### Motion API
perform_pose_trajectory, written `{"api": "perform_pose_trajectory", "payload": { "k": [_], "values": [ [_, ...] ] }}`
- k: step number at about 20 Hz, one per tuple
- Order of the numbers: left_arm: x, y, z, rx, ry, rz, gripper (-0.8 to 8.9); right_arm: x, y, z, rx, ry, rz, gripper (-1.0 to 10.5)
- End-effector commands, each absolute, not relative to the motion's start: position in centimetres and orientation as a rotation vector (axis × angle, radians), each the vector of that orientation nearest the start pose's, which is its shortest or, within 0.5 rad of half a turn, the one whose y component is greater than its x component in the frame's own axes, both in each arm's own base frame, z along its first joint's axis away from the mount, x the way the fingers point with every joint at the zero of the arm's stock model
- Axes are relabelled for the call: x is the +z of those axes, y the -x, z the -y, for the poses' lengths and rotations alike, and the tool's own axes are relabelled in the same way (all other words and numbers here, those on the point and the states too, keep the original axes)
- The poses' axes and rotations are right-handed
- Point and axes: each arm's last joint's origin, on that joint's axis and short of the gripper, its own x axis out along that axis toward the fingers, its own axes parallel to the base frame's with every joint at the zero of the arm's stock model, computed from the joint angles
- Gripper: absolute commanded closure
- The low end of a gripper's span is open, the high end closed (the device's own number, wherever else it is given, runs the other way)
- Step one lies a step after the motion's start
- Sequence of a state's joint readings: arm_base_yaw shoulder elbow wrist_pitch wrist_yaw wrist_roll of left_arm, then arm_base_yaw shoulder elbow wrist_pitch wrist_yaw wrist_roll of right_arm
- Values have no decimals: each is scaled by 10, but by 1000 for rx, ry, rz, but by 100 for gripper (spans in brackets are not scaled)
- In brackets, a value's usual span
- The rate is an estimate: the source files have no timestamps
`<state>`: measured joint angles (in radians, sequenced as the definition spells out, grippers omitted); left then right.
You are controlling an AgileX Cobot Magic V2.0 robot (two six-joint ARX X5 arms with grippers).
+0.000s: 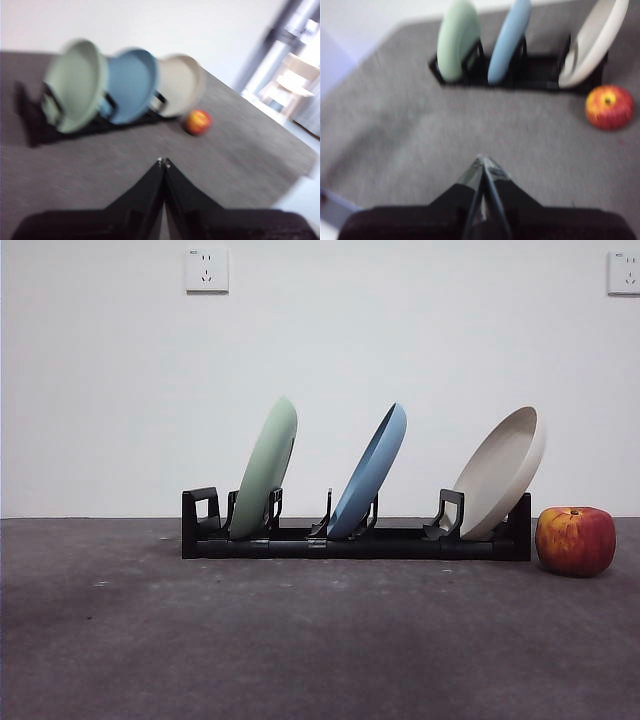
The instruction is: Take the green plate from the plate rack,put the plate on the table,take the apple from the table,put the apple in the plate
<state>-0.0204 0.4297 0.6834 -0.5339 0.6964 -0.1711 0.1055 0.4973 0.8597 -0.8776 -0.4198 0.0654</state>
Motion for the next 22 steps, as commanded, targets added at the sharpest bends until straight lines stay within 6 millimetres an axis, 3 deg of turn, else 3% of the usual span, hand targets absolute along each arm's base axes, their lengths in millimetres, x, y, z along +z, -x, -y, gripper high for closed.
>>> {"api": "perform_pose_trajectory", "payload": {
  "k": [1,9,13,14,15,16,17,18,22],
  "values": [
    [315,-90,21,-738,218,-364,820,335,-75,-20,532,-38,-595,958],
    [318,-88,21,-759,144,-524,820,335,-79,-20,559,10,-795,958],
    [315,-87,21,-756,145,-557,795,335,-81,-21,557,13,-803,935],
    [315,-87,21,-754,147,-558,691,335,-82,-21,557,14,-799,905],
    [315,-87,21,-753,147,-559,501,335,-82,-21,557,13,-798,771],
    [315,-87,21,-753,147,-558,302,335,-83,-21,556,12,-800,577],
    [315,-87,21,-753,146,-555,225,335,-83,-21,555,10,-801,397],
    [315,-87,21,-754,145,-553,224,335,-83,-21,553,7,-802,311],
    [317,-88,21,-754,138,-536,224,335,-83,-21,553,4,-803,317]
  ]
}}
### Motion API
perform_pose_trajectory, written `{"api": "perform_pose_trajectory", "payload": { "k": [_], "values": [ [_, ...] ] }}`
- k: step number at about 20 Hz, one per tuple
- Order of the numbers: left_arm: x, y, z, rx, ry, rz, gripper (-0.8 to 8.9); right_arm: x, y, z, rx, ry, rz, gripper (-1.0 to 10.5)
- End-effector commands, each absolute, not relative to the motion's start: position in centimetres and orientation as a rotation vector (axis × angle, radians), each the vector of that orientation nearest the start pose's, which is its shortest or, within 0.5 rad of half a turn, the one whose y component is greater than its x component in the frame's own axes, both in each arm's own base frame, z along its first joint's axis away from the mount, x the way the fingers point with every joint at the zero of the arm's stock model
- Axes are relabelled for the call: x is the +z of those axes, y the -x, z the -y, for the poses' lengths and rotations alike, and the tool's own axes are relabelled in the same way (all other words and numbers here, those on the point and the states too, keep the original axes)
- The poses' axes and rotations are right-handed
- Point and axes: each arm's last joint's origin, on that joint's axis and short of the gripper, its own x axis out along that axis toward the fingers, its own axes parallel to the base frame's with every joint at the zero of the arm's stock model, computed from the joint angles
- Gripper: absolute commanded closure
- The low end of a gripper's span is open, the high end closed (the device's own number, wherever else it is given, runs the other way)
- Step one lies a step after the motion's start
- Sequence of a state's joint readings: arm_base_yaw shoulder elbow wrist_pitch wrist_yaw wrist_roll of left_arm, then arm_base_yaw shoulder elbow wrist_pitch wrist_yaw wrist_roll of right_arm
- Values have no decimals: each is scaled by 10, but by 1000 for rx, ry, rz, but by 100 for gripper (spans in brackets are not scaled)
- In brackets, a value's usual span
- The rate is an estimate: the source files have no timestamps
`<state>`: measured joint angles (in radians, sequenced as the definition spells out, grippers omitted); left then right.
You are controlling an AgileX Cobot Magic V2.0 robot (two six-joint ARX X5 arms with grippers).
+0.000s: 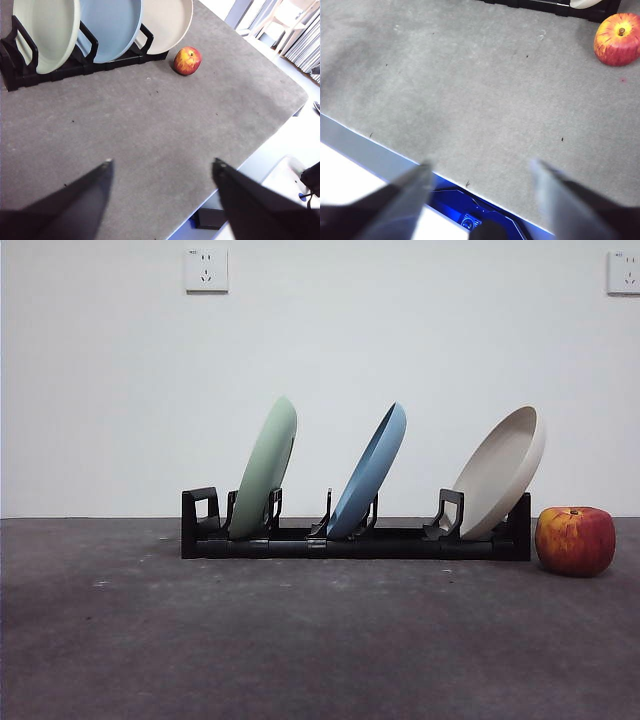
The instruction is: Take the green plate from the plate rack,put the plate on the table,take the apple from the table,put the apple in the plate
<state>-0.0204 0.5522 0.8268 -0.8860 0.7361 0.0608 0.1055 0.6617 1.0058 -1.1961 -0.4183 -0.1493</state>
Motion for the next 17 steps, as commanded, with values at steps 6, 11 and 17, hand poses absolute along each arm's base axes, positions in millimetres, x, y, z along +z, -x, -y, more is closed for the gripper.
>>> {"api": "perform_pose_trajectory", "payload": {
  "k": [6,11,17],
  "values": [
    [325,-107,23,-749,158,-492,224,335,-83,-21,548,-7,-806,317],
    [342,-150,34,-742,110,-457,224,335,-83,-21,546,-14,-809,317],
    [359,-232,72,-754,51,-472,224,335,-83,-21,545,-14,-809,317]
  ]
}}
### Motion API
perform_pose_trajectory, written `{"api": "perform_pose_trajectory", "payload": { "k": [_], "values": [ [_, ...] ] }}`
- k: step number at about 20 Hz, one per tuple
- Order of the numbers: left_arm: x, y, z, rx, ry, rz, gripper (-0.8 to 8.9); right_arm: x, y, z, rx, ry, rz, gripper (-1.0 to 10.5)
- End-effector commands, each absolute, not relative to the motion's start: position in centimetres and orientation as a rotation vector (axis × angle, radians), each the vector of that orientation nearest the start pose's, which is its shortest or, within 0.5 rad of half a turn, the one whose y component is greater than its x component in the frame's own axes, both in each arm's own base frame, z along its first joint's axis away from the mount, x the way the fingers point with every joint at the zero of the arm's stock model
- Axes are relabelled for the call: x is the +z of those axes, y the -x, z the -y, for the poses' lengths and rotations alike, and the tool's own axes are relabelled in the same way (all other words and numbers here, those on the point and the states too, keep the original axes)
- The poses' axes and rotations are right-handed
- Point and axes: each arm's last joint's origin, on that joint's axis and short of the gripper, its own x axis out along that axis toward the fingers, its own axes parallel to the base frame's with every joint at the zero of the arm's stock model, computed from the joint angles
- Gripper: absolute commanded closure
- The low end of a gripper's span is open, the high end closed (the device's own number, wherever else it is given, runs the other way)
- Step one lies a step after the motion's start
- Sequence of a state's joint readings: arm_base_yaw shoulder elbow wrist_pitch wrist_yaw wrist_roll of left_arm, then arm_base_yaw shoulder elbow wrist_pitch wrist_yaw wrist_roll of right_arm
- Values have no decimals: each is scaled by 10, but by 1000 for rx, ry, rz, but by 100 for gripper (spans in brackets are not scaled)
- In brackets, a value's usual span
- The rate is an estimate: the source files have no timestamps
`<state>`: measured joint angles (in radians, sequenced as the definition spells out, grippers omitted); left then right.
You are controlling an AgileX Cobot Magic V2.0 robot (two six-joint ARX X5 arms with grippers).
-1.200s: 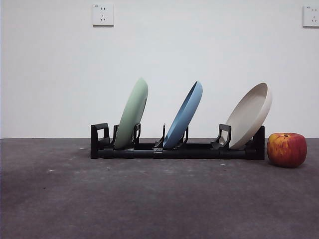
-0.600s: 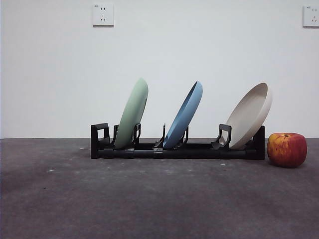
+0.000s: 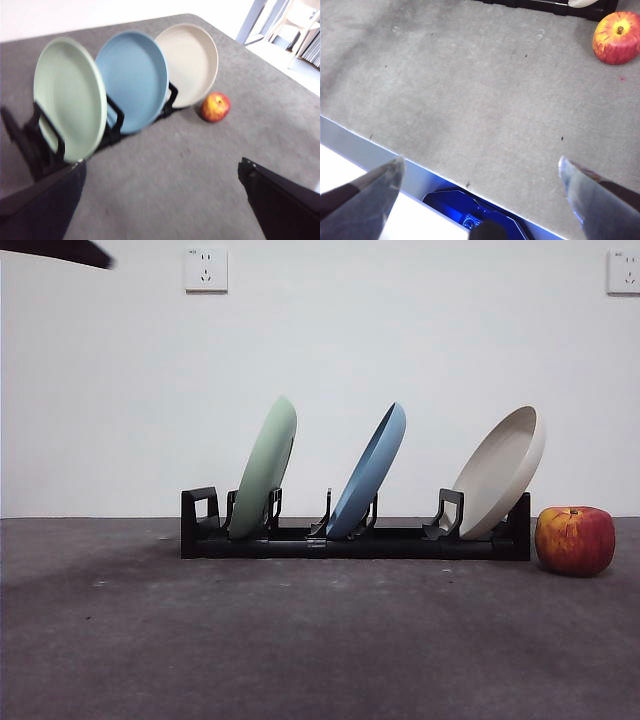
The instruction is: Take the green plate from the plate rack,put the plate on the table,take the apple from the table,put the apple in the plate
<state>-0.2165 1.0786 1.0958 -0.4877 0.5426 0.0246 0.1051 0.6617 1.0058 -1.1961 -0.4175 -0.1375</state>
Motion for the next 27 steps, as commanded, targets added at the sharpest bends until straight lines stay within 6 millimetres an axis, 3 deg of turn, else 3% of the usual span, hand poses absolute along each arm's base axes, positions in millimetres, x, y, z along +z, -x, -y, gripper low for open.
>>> {"api": "perform_pose_trajectory", "payload": {
  "k": [1,7,11,17,22,27],
  "values": [
    [360,-247,80,-760,44,-475,224,335,-83,-21,545,-14,-809,317],
    [347,-334,121,-739,15,-512,224,335,-83,-21,542,-21,-811,317],
    [326,-377,142,-735,5,-542,224,335,-83,-21,542,-21,-811,317],
    [286,-410,160,-694,9,-553,225,335,-83,-21,534,-38,-816,317],
    [265,-416,170,-680,2,-593,227,335,-83,-21,530,-45,-818,317],
    [262,-414,178,-702,7,-605,673,335,-82,-21,526,-55,-821,317]
  ]
}}
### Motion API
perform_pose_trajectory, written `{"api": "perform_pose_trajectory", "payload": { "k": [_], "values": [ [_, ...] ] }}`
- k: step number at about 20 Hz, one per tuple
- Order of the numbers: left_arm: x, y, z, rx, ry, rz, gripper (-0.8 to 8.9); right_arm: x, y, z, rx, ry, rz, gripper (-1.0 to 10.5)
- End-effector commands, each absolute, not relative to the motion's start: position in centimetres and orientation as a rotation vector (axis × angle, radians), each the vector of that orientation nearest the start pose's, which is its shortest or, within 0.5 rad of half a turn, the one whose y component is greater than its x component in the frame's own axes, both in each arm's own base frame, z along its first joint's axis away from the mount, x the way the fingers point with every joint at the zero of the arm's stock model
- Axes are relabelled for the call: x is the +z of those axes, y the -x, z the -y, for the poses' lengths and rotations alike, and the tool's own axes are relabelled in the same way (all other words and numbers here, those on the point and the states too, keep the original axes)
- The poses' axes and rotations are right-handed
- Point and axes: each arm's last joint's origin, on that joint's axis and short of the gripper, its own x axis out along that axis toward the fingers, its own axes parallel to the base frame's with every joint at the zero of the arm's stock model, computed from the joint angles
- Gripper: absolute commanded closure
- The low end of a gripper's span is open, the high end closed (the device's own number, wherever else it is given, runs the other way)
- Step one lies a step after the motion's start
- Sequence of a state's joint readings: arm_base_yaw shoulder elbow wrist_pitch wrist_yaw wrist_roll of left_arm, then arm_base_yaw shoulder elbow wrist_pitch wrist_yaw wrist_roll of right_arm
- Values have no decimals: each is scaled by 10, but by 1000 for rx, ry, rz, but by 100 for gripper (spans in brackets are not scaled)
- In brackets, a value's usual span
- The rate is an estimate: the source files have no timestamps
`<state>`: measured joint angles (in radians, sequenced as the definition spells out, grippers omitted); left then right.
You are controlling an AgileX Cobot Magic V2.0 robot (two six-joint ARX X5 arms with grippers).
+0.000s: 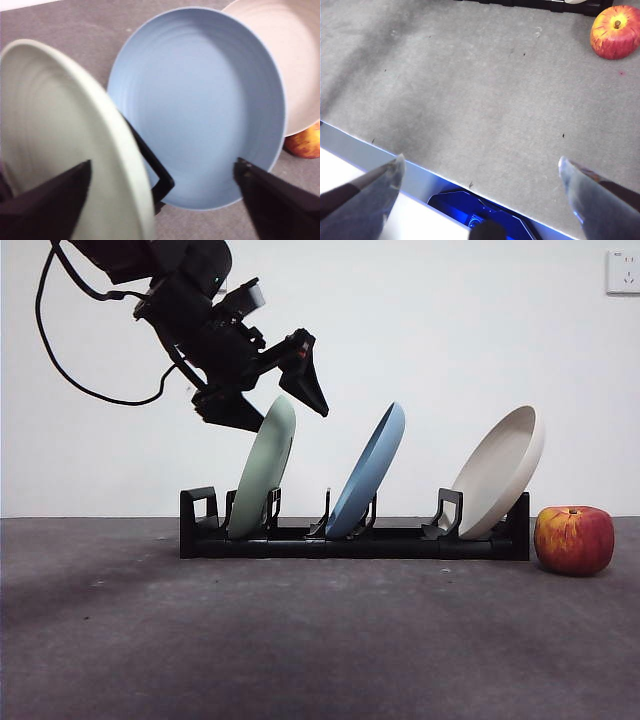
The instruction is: Take the green plate from the plate rack,put the plate on the table,take the apple from the table,put the apple in the plate
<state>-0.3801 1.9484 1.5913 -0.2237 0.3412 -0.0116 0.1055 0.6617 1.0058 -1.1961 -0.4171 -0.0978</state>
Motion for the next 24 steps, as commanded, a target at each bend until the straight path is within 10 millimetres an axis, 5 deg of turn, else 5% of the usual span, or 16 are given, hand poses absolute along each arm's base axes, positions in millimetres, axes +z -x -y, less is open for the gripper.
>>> {"api": "perform_pose_trajectory", "payload": {
  "k": [1,6,13,17,24],
  "values": [
    [262,-413,178,-700,13,-612,701,335,-82,-21,526,-55,-821,317],
    [259,-411,177,-695,17,-655,822,335,-82,-21,526,-55,-821,317],
    [266,-408,176,-727,45,-650,822,335,-82,-21,527,-55,-821,317],
    [287,-402,167,-725,60,-606,822,335,-82,-21,527,-55,-821,317],
    [354,-367,146,-696,48,-469,822,335,-82,-21,528,-54,-821,317]
  ]
}}
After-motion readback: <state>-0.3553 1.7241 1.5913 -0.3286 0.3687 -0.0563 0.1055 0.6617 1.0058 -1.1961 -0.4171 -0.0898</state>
